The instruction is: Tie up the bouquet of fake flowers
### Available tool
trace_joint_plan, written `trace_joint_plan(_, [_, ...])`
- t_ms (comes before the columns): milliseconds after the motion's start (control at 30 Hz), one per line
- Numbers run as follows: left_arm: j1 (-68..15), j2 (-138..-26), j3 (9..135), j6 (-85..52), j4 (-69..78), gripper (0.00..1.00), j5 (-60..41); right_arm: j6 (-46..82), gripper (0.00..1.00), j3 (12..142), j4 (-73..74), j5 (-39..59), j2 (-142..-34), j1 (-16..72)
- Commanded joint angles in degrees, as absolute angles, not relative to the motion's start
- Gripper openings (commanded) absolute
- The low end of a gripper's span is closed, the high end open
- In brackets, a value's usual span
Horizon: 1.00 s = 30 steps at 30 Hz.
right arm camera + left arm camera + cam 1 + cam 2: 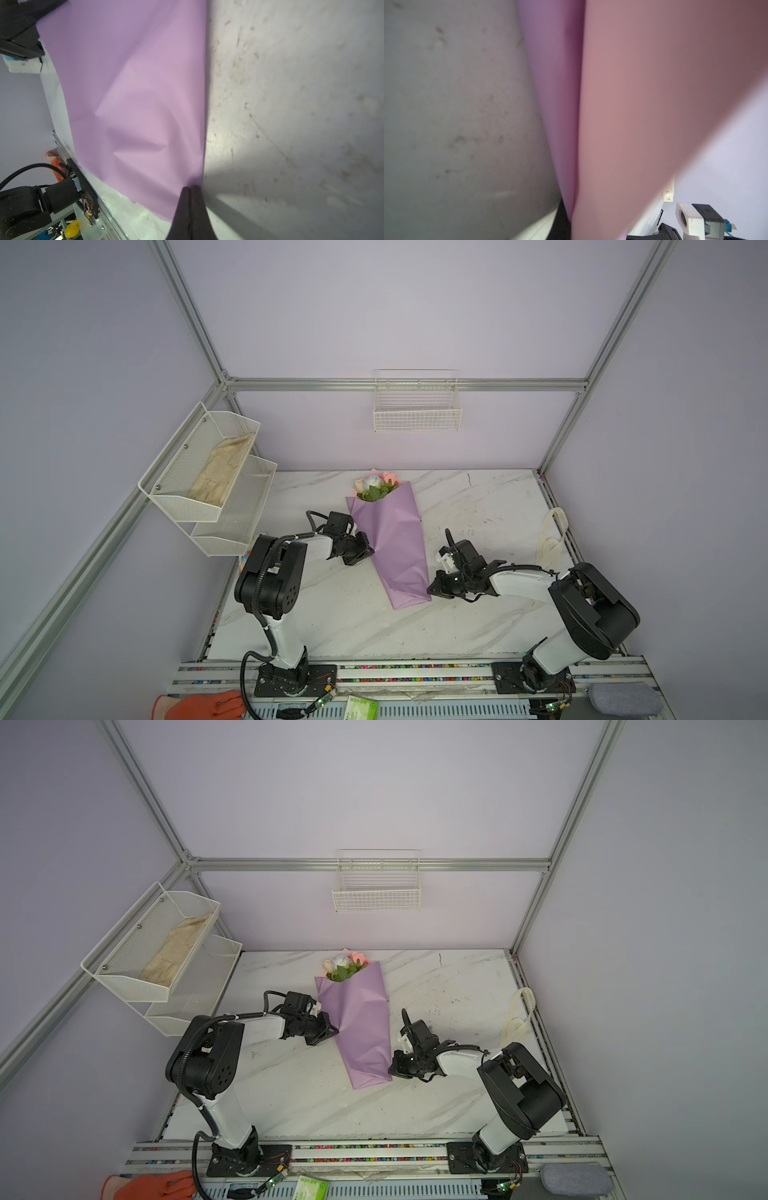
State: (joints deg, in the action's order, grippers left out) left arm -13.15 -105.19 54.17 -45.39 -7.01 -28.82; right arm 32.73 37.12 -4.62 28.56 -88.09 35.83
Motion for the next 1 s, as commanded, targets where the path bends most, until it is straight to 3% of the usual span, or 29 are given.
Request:
trace_joint_plan(0, [-12.8,-106.5,57.8,-43.6,-7.8,0.03,-28.2,34.6,0.01,38.1,-9.0,26.7,-83.7,36.5])
trace_joint_plan(333, [-12.8,-109.6,60.7,-42.6,-6.6,0.00,-31.0,35.0,0.01,39.8,-6.1,29.4,-90.1,39.7])
trace_joint_plan(600, [-12.9,-115.5,67.2,-43.4,-5.6,0.00,-32.3,34.8,0.00,39.7,-8.4,22.3,-94.8,39.9])
trace_joint_plan(967, [-13.8,-127.2,80.4,-46.1,-4.5,0.00,-34.0,26.8,0.01,48.5,-6.8,22.2,-99.6,29.3])
